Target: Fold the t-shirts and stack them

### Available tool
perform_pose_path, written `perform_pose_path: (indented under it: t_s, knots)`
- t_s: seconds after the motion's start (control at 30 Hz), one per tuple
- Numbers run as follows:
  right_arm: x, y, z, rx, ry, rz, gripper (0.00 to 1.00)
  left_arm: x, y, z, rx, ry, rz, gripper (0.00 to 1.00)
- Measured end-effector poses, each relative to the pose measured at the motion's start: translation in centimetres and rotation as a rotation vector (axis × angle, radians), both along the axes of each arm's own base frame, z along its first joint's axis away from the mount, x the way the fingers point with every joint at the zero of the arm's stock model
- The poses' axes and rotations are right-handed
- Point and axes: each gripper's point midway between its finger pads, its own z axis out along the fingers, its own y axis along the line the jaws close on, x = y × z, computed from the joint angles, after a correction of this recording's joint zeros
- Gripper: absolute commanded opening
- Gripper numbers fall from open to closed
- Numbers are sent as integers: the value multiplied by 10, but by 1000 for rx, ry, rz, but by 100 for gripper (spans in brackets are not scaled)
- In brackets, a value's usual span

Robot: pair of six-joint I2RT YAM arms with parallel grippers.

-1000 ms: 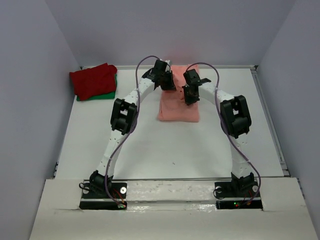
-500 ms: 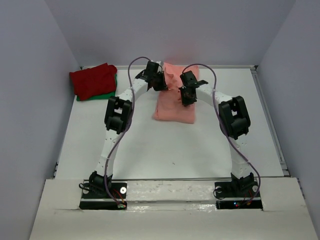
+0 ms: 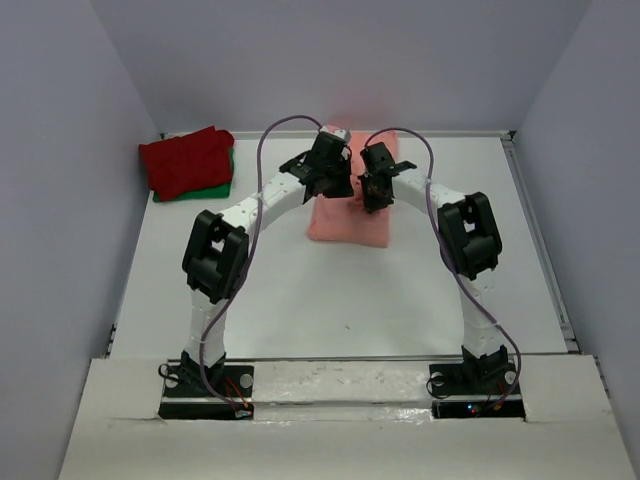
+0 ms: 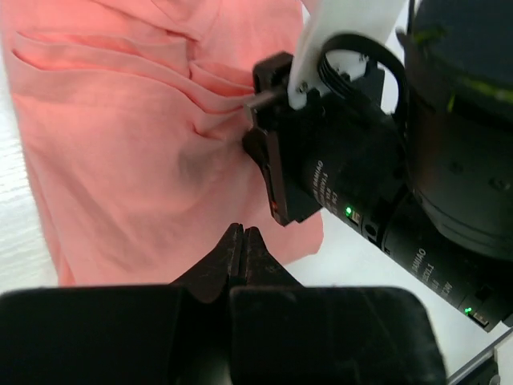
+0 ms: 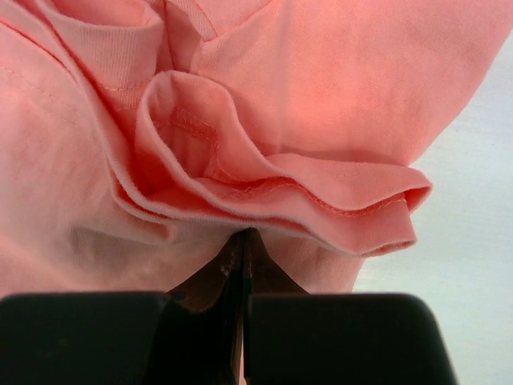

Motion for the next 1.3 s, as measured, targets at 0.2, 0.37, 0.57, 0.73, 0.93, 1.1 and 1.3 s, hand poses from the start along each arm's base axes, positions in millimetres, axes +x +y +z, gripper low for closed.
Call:
perform_pose_path:
  t_s: [0.2,0.37,0.57,0.73,0.93,1.1,1.3]
  knots:
    - [1,-2,0,-14,-5,-3,0,-23,-4,-24,37,51,-12,0]
    - [1,-4,0,-21,-7,-8,0,-27,5,-41,73,84,25,0]
    - [0,-4,0,-22,-5,-9,0,-20,8,-71,134,138,56,0]
    - [-2,-6,0,-27,-1,-11,0,-27,11,-120,185,241,63,0]
    - [-5,-10,1,-43,6,-17,0,-28,11,-121,147,259,73,0]
    - [-7,-12,5,-57,6,-21,0,-28,10,-121,128,259,73,0]
    - [3,-10,33,-63,-29,-15,0,-28,8,-121,115,261,70,0]
